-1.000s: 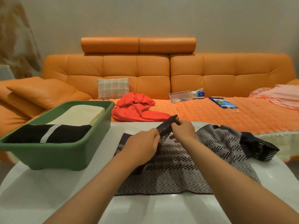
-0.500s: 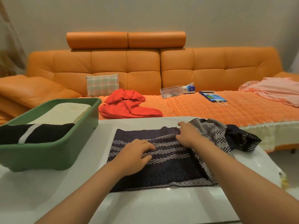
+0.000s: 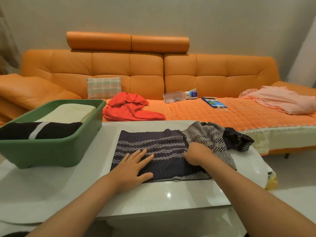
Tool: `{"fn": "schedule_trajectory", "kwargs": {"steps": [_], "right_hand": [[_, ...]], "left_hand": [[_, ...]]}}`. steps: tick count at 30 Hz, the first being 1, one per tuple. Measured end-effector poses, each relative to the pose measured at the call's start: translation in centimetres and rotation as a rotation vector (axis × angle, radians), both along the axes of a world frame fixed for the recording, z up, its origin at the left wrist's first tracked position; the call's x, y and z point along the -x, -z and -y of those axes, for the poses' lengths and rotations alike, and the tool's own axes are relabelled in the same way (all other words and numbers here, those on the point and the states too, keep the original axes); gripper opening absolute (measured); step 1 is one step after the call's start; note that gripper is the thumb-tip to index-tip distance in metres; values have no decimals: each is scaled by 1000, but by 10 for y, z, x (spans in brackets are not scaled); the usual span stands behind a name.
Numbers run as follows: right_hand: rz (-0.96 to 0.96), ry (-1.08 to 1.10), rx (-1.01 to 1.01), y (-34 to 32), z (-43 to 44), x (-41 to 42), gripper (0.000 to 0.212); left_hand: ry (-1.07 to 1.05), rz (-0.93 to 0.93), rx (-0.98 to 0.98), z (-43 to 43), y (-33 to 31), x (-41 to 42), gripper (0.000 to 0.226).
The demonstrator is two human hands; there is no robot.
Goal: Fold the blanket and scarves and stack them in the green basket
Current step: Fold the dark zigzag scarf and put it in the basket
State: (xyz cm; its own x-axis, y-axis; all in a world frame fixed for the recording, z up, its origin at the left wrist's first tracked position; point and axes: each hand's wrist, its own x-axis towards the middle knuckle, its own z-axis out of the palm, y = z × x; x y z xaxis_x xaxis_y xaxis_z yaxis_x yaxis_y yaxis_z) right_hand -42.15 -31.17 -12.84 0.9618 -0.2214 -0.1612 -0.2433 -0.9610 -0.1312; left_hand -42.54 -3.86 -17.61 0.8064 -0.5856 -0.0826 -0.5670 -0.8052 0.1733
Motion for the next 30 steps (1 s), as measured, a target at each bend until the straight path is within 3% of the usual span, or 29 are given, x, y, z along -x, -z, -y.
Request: {"fn": "schedule_trajectory", "kwargs": {"steps": [5, 8, 11, 13, 15, 17, 20, 23, 26, 30], "right_hand": [[305, 124, -391, -10, 2, 8, 17], [311, 124, -178, -13, 14, 15, 13], [127, 92, 68, -10, 20, 26, 20], [25, 35, 192, -5, 21, 27, 30], [103, -51, 230, -4, 20, 24, 40], [211, -192, 158, -1, 17, 21, 50], [83, -337, 3, 8, 9, 18, 59], [-64, -358, -9, 10, 5, 15, 55], [-4, -405, 26, 0, -6, 11, 53], [84, -359, -120, 0, -23, -2, 44]], "left_hand": [[-56, 47, 126, 4, 0, 4, 60], [-125, 9, 99, 0, 1, 4, 61], [-117, -16, -33, -5, 1, 4, 63], [-118, 41, 59, -5, -6, 2, 54], [-146, 140, 218, -3, -13, -4, 44], [-153, 197, 252, -4, -10, -10, 43], [-171, 52, 77, -10, 3, -13, 67], [-189, 5, -88, -20, -2, -14, 79], [-215, 61, -124, -32, -16, -18, 66], [-281, 106, -211, -40, -30, -24, 44]]}}
